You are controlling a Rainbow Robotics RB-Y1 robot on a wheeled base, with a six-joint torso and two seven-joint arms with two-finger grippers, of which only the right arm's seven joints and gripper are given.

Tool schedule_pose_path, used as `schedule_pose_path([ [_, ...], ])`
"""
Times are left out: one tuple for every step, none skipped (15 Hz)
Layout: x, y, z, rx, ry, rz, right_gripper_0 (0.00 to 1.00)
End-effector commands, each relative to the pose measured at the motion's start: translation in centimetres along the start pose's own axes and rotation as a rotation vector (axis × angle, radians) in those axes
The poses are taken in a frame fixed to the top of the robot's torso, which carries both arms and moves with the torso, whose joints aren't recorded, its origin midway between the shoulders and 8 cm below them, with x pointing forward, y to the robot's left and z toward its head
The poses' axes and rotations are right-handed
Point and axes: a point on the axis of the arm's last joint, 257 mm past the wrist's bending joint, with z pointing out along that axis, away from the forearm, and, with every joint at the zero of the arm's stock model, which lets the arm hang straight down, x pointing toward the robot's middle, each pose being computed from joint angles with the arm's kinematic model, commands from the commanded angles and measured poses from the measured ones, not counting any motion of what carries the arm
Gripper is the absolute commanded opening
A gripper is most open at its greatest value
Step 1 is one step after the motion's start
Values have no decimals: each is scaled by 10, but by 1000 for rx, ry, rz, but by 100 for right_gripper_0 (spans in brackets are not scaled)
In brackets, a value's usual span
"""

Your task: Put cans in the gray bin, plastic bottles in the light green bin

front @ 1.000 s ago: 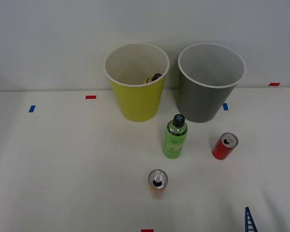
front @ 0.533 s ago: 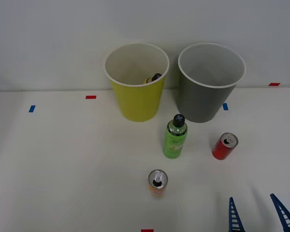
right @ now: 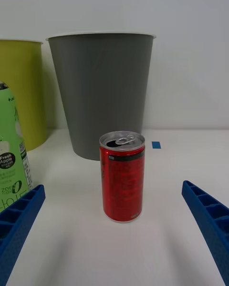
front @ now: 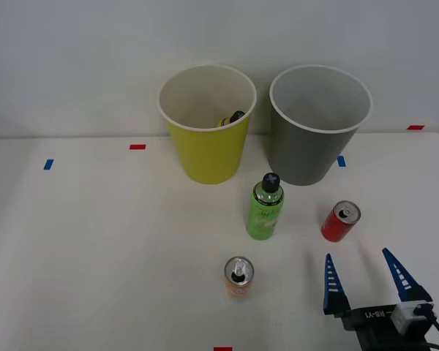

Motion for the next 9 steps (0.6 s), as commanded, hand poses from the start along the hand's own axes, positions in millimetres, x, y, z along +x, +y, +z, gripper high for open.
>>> schedule_pose_path([
  [1, -1, 11, 5, 3, 2, 100],
  [-1, -1, 14, 7, -4, 7, 100],
  [-3, -1, 17, 3, -11, 7, 100],
  [-4, 0, 19, 1, -14, 14, 100],
  [-5, 2, 21, 0, -18, 18, 100],
  [-4, 1, 23, 7, -15, 15, 100],
  [-3, 2, 26, 12, -12, 20, 100],
  [-3, 2, 28, 17, -9, 17, 100],
  [-1, 1, 32, 25, 0, 16, 100],
])
